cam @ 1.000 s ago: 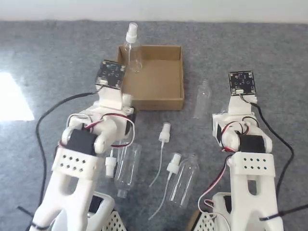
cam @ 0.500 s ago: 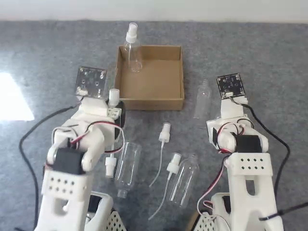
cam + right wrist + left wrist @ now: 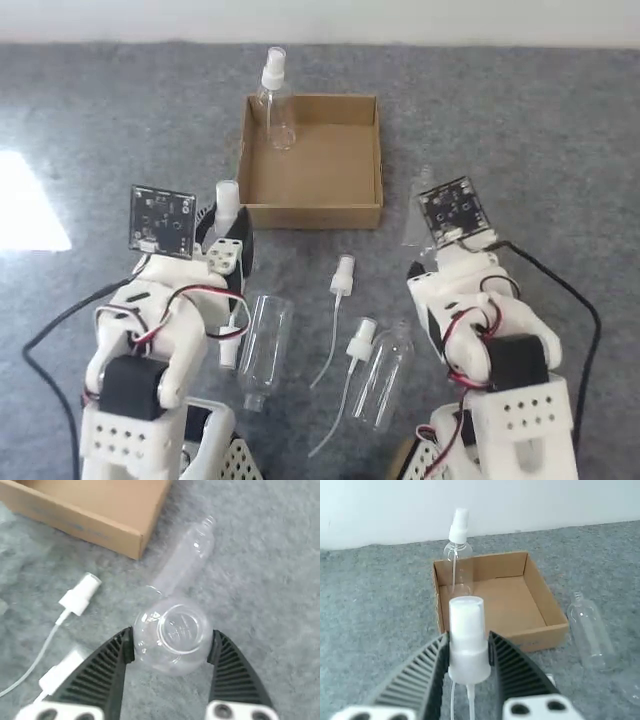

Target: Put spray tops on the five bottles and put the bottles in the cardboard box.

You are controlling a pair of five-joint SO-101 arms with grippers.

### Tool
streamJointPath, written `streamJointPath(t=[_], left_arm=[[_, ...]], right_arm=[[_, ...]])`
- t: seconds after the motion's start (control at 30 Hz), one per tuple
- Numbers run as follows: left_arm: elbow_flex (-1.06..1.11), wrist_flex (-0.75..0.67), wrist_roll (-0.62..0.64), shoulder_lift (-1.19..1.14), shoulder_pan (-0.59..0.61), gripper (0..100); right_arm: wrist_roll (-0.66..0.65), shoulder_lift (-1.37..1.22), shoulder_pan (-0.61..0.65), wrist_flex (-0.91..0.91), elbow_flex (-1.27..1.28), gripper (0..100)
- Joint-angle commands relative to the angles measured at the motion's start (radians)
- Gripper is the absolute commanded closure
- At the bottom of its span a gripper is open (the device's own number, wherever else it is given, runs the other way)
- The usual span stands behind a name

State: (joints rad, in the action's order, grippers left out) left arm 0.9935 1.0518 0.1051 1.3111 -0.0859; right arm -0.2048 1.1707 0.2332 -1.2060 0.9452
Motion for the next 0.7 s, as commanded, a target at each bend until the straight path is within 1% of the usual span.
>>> streamJointPath(t=[0.0,0.43,0.67], left_arm=[[0.001,-0.041,0.005,0.048,0.005,99],[0.004,-0.038,0.006,0.12,0.005,99],[0.044,-0.044,0.006,0.201,0.006,99]], right_arm=[[-0.048,0.048,0.071,-0.01,-0.058,86.5],[-0.064,0.056,0.331,0.004,-0.066,86.5],[-0.064,0.047,0.42,0.143,-0.066,86.5]])
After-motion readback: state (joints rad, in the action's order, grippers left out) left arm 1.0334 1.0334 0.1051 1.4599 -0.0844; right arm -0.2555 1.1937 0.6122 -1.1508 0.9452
